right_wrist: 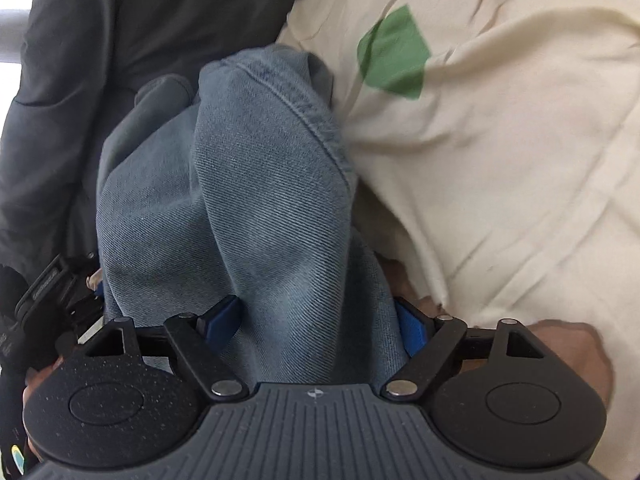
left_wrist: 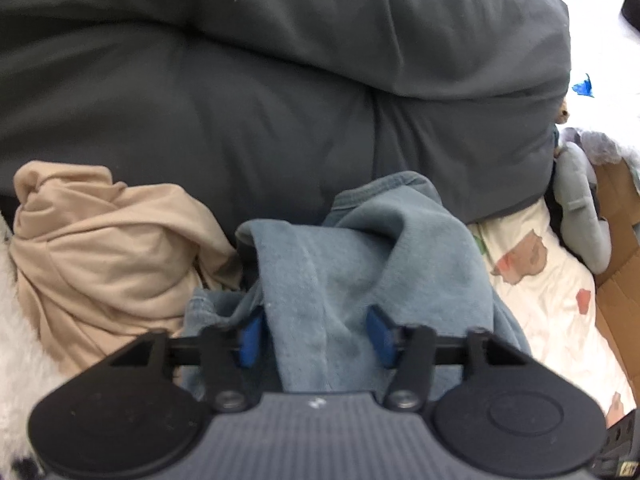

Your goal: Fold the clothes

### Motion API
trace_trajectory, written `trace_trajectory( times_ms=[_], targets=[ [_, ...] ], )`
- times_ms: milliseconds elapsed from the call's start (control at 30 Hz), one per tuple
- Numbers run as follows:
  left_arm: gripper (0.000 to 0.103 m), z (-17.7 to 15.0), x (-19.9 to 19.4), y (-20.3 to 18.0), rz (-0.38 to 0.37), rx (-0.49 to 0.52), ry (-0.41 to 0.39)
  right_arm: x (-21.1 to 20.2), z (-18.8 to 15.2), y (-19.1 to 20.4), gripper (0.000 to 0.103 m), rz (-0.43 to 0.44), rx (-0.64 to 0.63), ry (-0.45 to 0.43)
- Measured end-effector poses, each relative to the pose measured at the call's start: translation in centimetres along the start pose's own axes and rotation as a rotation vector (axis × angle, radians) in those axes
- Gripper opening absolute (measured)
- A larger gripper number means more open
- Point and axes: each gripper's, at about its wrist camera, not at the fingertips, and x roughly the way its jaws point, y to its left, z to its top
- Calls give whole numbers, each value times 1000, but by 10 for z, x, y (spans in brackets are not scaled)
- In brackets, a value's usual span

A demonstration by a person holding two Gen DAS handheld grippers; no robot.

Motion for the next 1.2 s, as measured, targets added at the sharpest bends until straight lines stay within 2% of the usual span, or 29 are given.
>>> trace_trajectory(
  times_ms=[33, 67, 100, 167, 267, 567, 767, 967, 1200],
  targets=[
    [23, 1, 2, 1, -5, 0, 5, 1, 1, 1, 59, 5, -13, 10],
    [16, 0, 3, 1, 1, 2, 0, 1, 1, 3, 38, 10, -29, 21],
    [10, -1, 3, 1, -4, 5, -2, -1, 1, 6, 21, 12, -49, 27],
    [7, -3, 1, 1, -12, 14, -8, -8, 0, 13, 13, 5, -95, 22],
    [5, -8, -7, -1, -16, 28, -32, -23, 0, 17, 10, -12, -116, -13],
    [4, -24, -39, -8, -66, 7, -12, -77, 11, 20, 9, -135, -121, -172],
    [4, -55, -63, -19, -115, -18, 34, -125, 17, 14, 9, -218, -152, -235],
    [4, -88, -76, -39, -164, -66, 75, -150, 39, 14, 9, -279, -171, -296],
    [4, -130, -74, -62, -216, -143, 150, -190, 55, 11, 9, -351, -221, -334]
  ],
)
